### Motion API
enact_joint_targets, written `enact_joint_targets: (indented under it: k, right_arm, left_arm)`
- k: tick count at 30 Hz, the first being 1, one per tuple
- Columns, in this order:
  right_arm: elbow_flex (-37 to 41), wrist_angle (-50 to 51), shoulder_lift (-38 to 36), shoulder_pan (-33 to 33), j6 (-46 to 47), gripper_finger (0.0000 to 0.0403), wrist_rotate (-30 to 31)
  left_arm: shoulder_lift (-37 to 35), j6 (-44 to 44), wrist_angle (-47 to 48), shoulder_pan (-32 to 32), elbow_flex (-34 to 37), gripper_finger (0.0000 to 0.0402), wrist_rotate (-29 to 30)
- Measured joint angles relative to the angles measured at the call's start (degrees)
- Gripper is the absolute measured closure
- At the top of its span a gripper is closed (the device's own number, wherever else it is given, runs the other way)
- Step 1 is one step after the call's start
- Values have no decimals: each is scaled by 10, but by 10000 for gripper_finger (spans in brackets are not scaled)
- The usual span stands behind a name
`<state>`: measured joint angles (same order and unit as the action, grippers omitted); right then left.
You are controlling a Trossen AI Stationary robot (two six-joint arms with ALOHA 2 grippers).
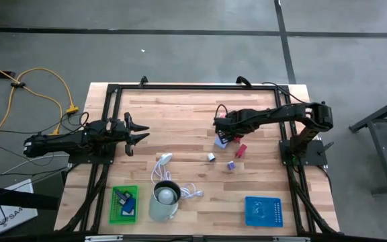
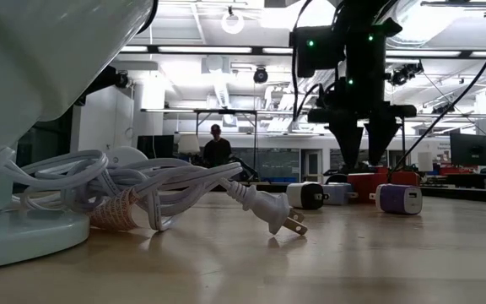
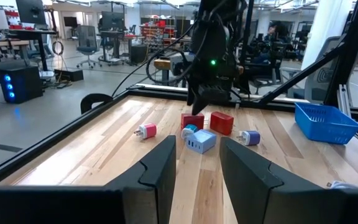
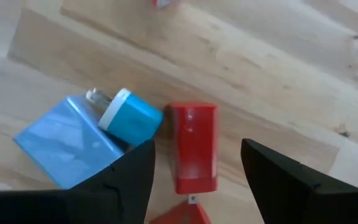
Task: Pick & Place Office items
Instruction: Put the top red charger adapter into the blue basket
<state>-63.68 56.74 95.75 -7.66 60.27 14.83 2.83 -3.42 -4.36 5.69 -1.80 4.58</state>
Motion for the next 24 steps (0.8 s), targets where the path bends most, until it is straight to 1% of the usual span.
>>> enact_joint_targets:
  k: [7, 15, 20, 24]
  right_arm:
    - [0, -1, 32, 1, 9, 177, -6]
    - [0, 2, 32, 1, 14, 177, -19]
    - [34, -30, 32, 0, 26, 177, -39]
    - [54, -54, 32, 0, 27, 177, -43]
  left_arm:
    - [0, 0, 0, 0, 0, 281, 0]
    - [0, 0, 0, 0, 0, 281, 0]
    - [0, 0, 0, 0, 0, 281, 0]
    - [0, 0, 0, 0, 0, 281, 0]
